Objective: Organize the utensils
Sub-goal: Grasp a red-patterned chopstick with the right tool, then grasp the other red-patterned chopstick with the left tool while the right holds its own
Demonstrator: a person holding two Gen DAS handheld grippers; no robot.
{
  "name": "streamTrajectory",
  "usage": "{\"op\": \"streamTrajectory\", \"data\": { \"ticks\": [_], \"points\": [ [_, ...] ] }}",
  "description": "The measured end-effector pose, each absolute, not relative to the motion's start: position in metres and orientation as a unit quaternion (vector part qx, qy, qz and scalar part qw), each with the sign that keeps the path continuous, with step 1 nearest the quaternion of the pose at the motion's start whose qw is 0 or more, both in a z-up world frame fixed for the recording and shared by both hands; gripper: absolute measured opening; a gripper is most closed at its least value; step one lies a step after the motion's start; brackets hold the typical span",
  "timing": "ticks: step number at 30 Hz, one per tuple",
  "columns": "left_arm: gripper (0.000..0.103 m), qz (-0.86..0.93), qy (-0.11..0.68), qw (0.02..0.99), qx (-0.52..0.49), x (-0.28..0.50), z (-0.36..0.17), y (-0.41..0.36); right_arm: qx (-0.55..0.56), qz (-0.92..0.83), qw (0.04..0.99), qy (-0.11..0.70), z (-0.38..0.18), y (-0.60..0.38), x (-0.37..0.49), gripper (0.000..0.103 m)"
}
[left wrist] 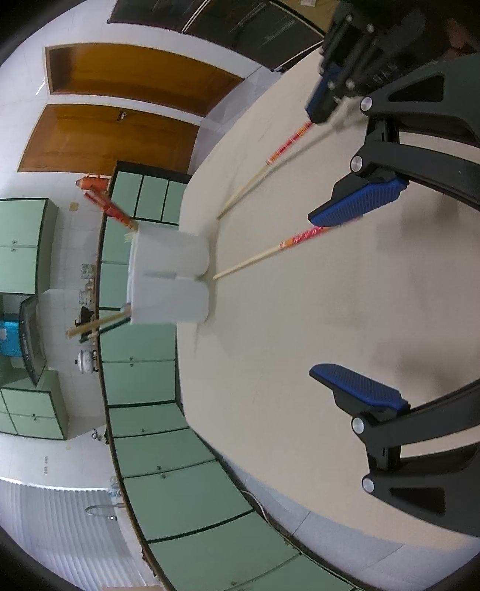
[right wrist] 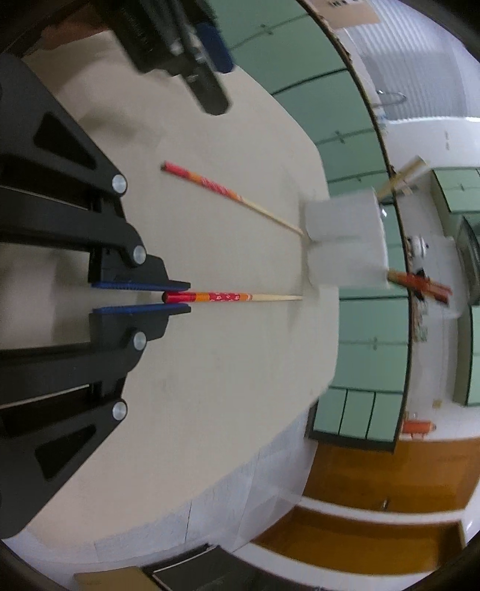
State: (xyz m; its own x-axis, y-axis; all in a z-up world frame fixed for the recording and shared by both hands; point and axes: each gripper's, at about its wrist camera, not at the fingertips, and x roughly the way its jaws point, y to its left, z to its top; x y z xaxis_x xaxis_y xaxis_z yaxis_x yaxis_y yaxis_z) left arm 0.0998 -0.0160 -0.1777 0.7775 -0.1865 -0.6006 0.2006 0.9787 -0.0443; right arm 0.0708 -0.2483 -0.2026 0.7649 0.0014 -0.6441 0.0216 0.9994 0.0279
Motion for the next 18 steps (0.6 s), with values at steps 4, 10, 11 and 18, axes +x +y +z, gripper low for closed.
{"op": "streamTrajectory", "data": {
  "ticks": [4, 10, 11, 18],
  "points": [
    [0.073, -0.102, 0.329, 0.939, 0.013, 0.101, -0.186, -0.033, 0.037, -0.014, 0.943, 0.329, -0.195, -0.266, 0.068, 0.005],
    [0.061, -0.104, 0.360, 0.927, 0.027, 0.107, -0.202, -0.051, 0.049, -0.010, 0.944, 0.327, -0.198, -0.275, 0.064, 0.005],
    [0.060, -0.103, 0.365, 0.925, 0.033, 0.108, -0.205, -0.054, 0.051, -0.009, 0.943, 0.327, -0.198, -0.276, 0.063, 0.005],
    [0.052, -0.099, 0.385, 0.917, 0.037, 0.115, -0.211, -0.060, 0.061, -0.004, 0.942, 0.329, -0.199, -0.281, 0.065, 0.005]
  ]
}}
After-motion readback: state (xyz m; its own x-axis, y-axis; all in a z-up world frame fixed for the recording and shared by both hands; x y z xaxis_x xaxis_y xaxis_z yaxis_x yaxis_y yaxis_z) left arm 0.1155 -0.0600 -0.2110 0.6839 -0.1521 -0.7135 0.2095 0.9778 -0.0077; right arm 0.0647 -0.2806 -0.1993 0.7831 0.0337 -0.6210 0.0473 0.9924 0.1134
